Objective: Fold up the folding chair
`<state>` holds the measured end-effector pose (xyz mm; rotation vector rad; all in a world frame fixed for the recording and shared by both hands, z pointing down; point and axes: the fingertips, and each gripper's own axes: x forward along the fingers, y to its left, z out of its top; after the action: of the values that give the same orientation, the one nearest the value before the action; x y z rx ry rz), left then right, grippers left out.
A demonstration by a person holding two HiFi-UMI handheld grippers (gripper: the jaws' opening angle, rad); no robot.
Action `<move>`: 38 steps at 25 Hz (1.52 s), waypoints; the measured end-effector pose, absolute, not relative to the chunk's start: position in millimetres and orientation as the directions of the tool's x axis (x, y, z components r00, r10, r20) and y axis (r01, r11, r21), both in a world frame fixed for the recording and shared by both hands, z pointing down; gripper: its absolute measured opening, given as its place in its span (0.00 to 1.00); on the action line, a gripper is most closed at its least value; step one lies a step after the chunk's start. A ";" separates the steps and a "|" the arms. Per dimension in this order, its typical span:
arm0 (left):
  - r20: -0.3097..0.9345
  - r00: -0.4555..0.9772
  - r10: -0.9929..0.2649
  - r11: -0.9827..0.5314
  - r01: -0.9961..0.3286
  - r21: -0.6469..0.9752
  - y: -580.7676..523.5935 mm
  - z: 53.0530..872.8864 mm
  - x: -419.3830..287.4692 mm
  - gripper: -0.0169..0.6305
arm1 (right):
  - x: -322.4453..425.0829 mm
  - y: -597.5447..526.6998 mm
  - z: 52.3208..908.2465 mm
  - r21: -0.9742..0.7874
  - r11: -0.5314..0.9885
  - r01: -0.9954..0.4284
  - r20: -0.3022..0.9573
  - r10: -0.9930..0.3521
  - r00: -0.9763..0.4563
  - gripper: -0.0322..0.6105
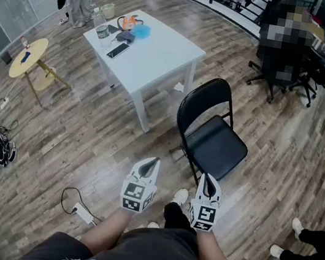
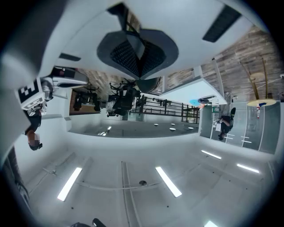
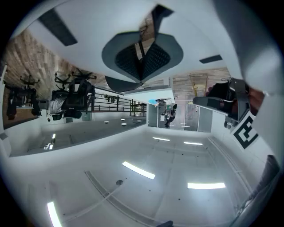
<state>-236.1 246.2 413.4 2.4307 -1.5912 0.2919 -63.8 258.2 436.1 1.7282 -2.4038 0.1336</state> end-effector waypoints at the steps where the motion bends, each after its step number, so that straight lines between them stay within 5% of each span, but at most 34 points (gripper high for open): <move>1: 0.299 0.398 -0.867 -0.395 -0.916 0.074 228.9 417.3 -232.8 0.03 | -59.1 244.7 442.0 0.025 0.322 -0.946 0.211 -0.927 -0.310 0.07; 15: 0.428 0.391 -0.815 -0.419 -0.907 0.033 48.9 452.9 -175.4 0.03 | 8.1 90.4 498.3 -0.067 0.302 -0.951 0.325 -0.894 -0.307 0.07; 38: 0.598 0.382 -0.704 -0.524 -0.848 -0.076 -122.1 537.3 -159.2 0.04 | 88.3 25.0 611.0 -0.072 0.075 -0.995 0.528 -0.843 -0.101 0.07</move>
<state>-159.2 -122.1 537.3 2.3992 -1.3774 0.8561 88.3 25.0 611.0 1.8277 -2.0112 0.6008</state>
